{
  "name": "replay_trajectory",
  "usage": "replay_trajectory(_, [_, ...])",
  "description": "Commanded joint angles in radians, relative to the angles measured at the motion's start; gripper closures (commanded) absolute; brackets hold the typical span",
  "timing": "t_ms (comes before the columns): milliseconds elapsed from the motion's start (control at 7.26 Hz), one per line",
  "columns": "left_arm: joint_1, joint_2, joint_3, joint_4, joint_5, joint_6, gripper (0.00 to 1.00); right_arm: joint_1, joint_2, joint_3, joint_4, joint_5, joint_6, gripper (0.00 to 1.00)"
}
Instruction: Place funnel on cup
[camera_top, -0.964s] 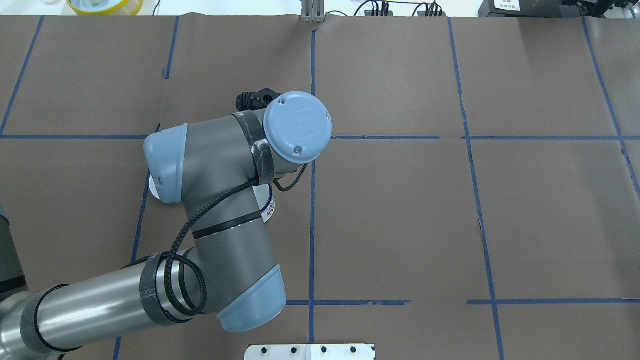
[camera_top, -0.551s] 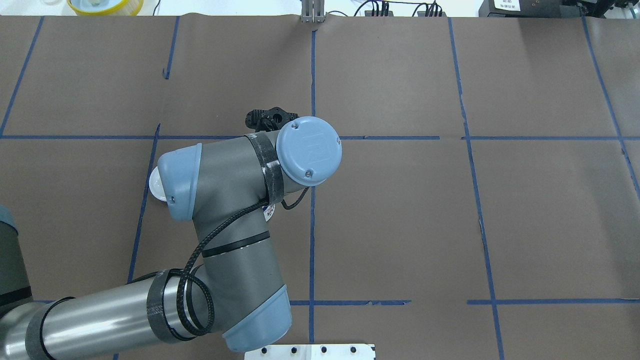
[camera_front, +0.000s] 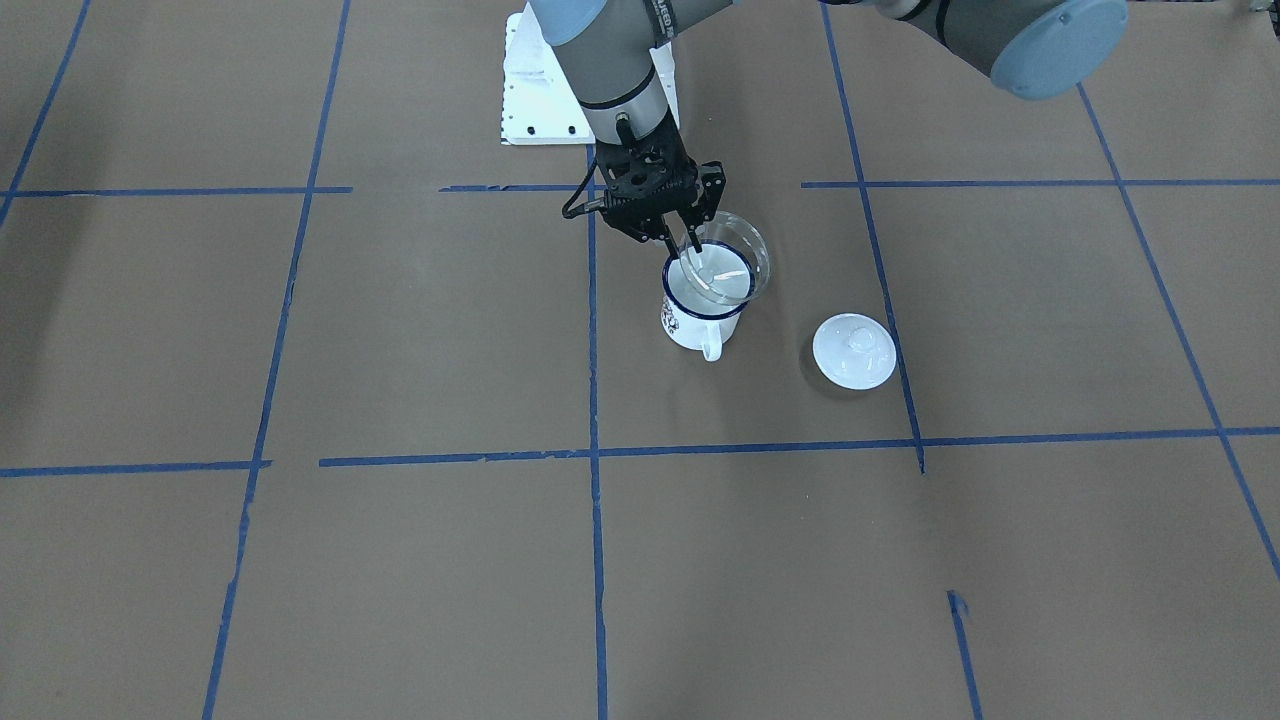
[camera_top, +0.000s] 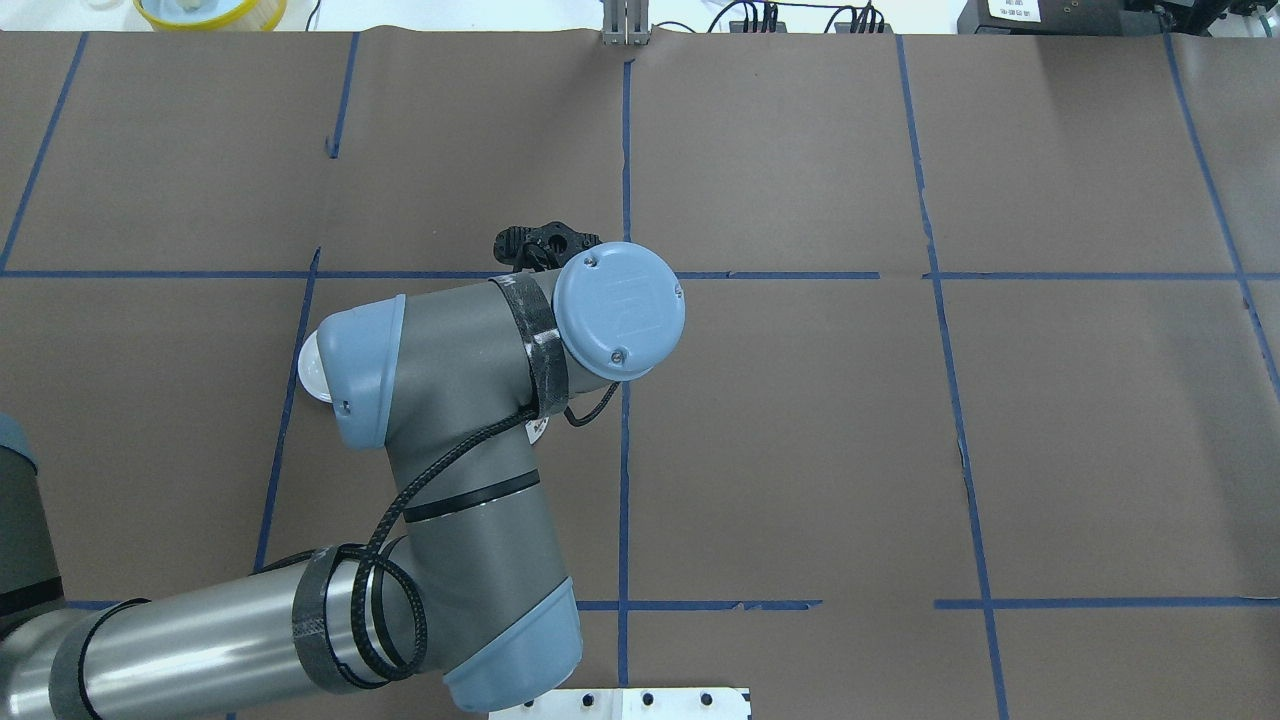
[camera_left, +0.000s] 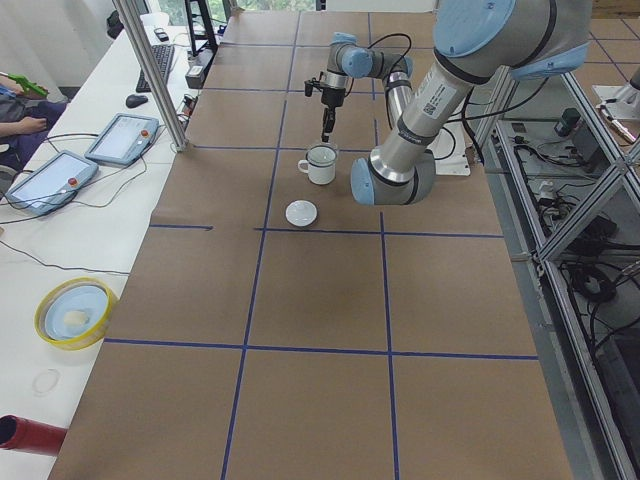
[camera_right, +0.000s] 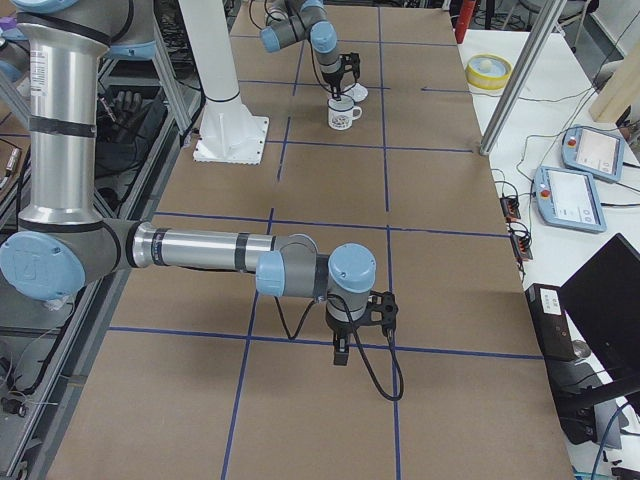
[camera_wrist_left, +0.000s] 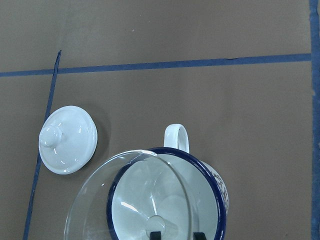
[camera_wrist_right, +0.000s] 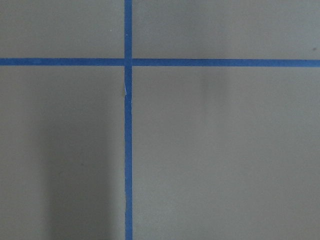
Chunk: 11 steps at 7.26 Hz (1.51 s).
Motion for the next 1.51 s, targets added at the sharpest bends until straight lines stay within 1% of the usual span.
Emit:
replay_trajectory(0, [-0.002, -0.001, -0.012, -0.001, 0.0, -0.001, 0.0, 0.0, 0.0, 0.0, 0.0, 0.0, 0.0, 0.0])
replay_trajectory(275, [-0.008, 0.004, -0.077, -0.001, 0.001, -0.001, 0.0, 0.0, 0.0, 0.0, 0.0, 0.0, 0.0, 0.0])
replay_trajectory(413, [-0.045, 0.021, -0.149, -0.001, -0.003, 0.001, 0.0, 0.0, 0.0, 0.0, 0.0, 0.0, 0.0, 0.0])
replay_trajectory(551, [-0.079, 0.068, -0.256, -0.002, -0.011, 0.003, 0.0, 0.0, 0.0, 0.0, 0.0, 0.0, 0.0, 0.0])
replay_trajectory(688, [-0.114, 0.114, -0.301, -0.031, -0.011, 0.039, 0.0, 0.0, 0.0, 0.0, 0.0, 0.0, 0.0, 0.0])
replay_trajectory(826, [-0.167, 0.157, -0.318, -0.097, -0.014, 0.114, 0.0, 0.0, 0.0, 0.0, 0.0, 0.0, 0.0, 0.0])
replay_trajectory(964, [-0.232, 0.224, -0.323, -0.175, -0.051, 0.139, 0.0, 0.0, 0.0, 0.0, 0.0, 0.0, 0.0, 0.0])
replay_trajectory(1101, [-0.317, 0.333, -0.32, -0.306, -0.128, 0.297, 0.0, 0.0, 0.0, 0.0, 0.0, 0.0, 0.0, 0.0])
replay_trajectory(1239, [-0.382, 0.42, -0.308, -0.417, -0.182, 0.381, 0.0, 0.0, 0.0, 0.0, 0.0, 0.0, 0.0, 0.0])
replay_trajectory(1377, [-0.437, 0.464, -0.277, -0.483, -0.209, 0.447, 0.0, 0.0, 0.0, 0.0, 0.0, 0.0, 0.0, 0.0])
